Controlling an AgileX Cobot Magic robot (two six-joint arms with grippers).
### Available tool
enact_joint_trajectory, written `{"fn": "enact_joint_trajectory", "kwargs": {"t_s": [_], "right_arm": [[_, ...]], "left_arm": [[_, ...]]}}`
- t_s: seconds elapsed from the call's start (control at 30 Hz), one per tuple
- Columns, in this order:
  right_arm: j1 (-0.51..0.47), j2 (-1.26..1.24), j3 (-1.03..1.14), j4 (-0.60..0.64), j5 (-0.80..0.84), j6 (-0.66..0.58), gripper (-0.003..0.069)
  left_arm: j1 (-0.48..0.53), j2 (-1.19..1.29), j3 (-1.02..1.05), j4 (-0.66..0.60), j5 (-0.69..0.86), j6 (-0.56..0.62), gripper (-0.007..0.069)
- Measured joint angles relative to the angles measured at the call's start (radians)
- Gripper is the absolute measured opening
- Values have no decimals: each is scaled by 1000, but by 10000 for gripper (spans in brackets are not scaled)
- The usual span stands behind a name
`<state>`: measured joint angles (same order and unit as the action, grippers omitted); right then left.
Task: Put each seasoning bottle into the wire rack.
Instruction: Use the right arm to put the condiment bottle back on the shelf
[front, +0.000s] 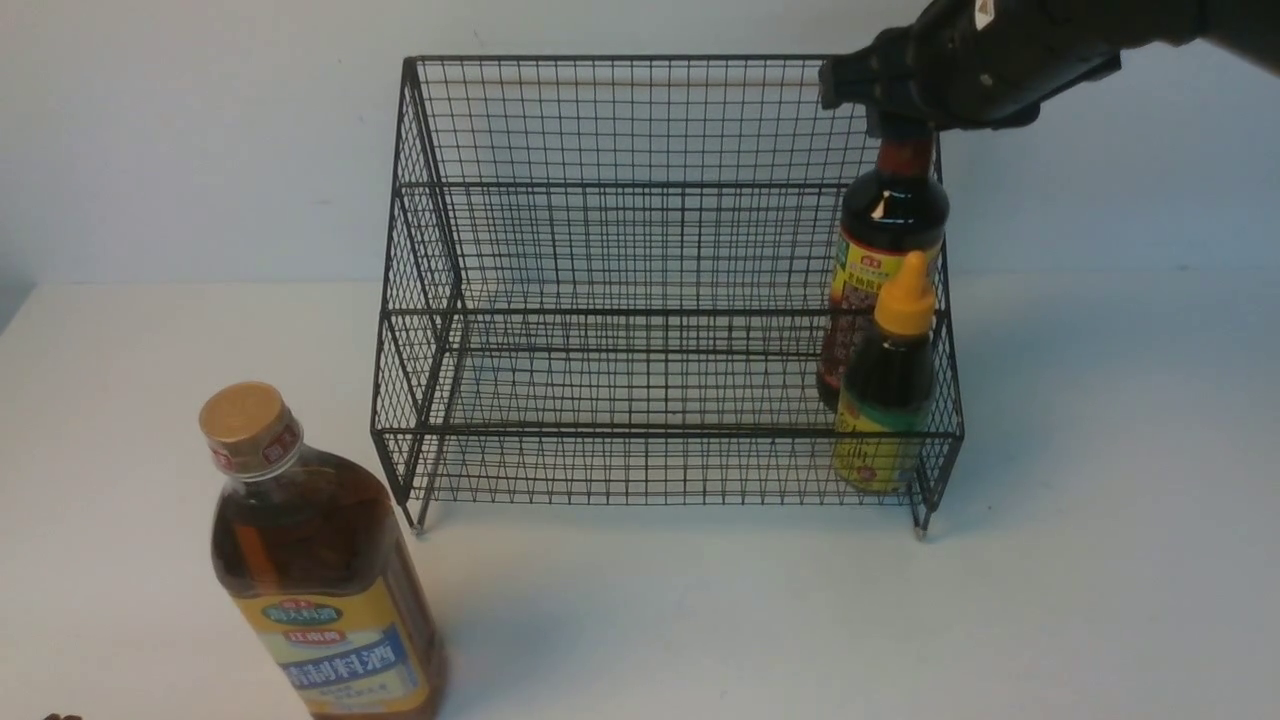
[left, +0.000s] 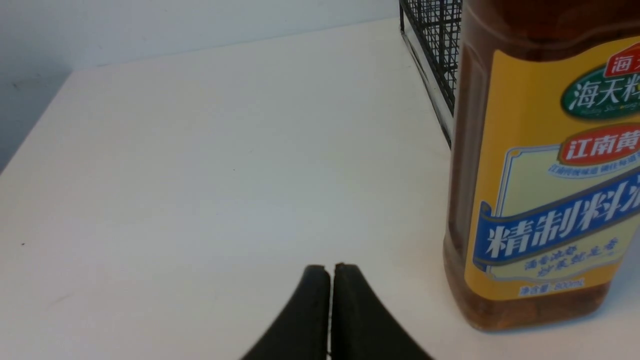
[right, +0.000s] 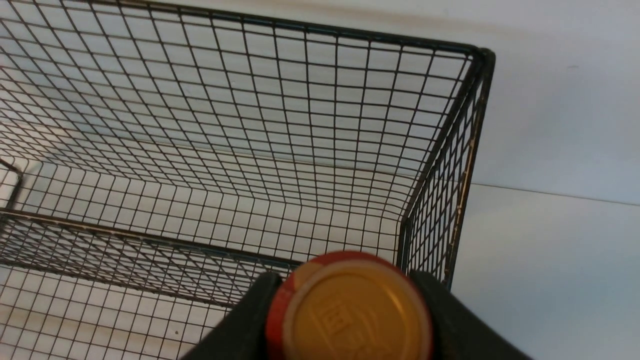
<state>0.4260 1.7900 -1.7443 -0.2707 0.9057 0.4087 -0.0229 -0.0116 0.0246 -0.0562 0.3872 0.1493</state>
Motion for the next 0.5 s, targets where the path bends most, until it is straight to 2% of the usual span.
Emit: {"fn": "enact_joint_trajectory", "kwargs": {"t_s": [0.27,0.5], "right_arm": [[0,-1,0,11,-2,-24,299],[0,-45,0,12,4,-34,459]], "left_arm": [[0,0,0,0,0,0,-8],[0,0,0,0,0,0,-8]]}}
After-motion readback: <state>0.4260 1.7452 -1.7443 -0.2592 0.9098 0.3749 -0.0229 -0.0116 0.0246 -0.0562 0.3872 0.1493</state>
